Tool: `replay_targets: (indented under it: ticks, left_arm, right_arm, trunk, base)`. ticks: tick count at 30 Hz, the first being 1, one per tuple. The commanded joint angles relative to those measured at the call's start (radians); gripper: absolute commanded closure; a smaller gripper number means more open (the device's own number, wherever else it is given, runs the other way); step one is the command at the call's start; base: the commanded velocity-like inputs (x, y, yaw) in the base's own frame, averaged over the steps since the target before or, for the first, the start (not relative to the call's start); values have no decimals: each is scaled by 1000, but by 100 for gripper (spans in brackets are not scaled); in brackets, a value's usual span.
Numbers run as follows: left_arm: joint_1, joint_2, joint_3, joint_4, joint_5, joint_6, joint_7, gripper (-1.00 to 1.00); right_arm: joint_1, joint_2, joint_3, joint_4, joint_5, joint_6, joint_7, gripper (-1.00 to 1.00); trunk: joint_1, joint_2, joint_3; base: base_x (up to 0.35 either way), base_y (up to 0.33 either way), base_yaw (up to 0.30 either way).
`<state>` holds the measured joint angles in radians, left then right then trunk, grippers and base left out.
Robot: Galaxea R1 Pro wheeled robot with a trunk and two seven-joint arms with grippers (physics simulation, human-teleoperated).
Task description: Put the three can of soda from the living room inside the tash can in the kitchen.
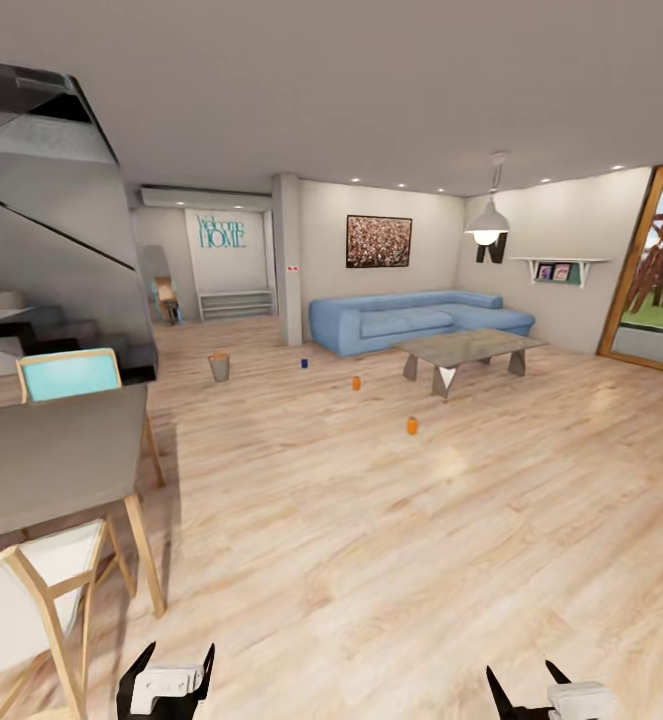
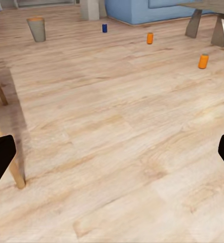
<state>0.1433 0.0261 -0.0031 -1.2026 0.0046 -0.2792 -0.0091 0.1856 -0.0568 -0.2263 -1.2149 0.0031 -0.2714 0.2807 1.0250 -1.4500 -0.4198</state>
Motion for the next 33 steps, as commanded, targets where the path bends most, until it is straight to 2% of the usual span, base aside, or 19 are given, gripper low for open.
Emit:
replay_targets:
  ticks: [1,7,21,33]
  left_arm:
    - [0,0,0,0,0,0,0,-100]
    - [-1,0,0,0,-1,0,1,-100]
    - [-1,0,0,2,-1,0,1,-100]
    - [-1,0,0,2,-2,0,1,-100]
  right_arm:
    - [0,0,0,0,-1,0,0,-100]
    - [0,0,1,0,0,1,0,-100]
    - [0,0,1,0,1,1,0,-100]
    - [0,0,1,0,1,0,0,-100]
  trunk:
    - [0,0,0]
    - [0,0,0]
    - [0,0,0]
    - [0,0,0]
  base:
    - [323,0,0]
    - [323,0,109]
    - [323,0,229]
    - [323,-50,29]
